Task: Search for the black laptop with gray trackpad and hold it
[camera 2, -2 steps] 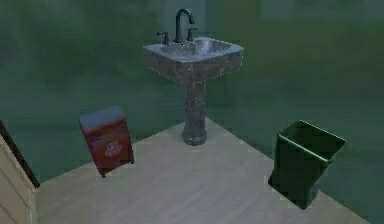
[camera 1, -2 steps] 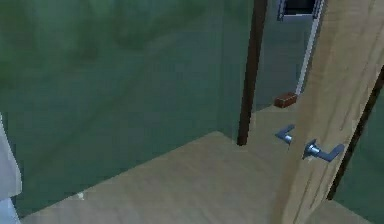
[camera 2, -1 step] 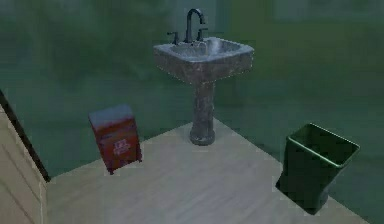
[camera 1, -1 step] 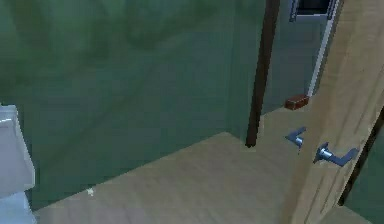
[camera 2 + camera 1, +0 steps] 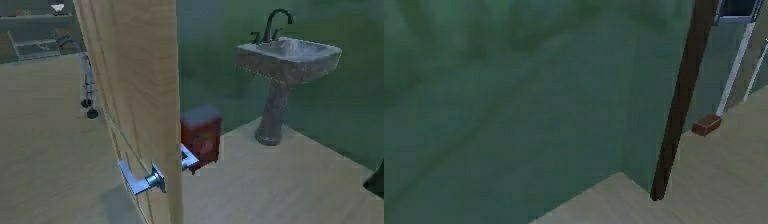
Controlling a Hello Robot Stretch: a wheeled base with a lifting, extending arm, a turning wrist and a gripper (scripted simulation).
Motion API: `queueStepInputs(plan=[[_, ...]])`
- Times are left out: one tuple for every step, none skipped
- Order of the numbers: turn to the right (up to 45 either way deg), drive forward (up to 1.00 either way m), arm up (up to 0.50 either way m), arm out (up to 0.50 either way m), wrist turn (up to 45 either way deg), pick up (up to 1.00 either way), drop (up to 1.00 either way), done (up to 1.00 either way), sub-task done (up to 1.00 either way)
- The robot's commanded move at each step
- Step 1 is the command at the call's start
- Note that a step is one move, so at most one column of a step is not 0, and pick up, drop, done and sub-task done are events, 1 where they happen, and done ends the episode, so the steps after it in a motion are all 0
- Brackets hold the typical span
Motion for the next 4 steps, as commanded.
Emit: queueStepInputs(plan=[[-30.0,0.00,0.00,0.00,0.0,0.00,0.00,0.00,0.00],[0.0,0.10,0.00,0.00,0.0,0.00,0.00,0.00,0.00],[45.0,0.00,0.00,0.00,0.0,0.00,0.00,0.00,0.00],[9.0,0.00,0.00,0.00,0.0,0.00,0.00,0.00,0.00]])
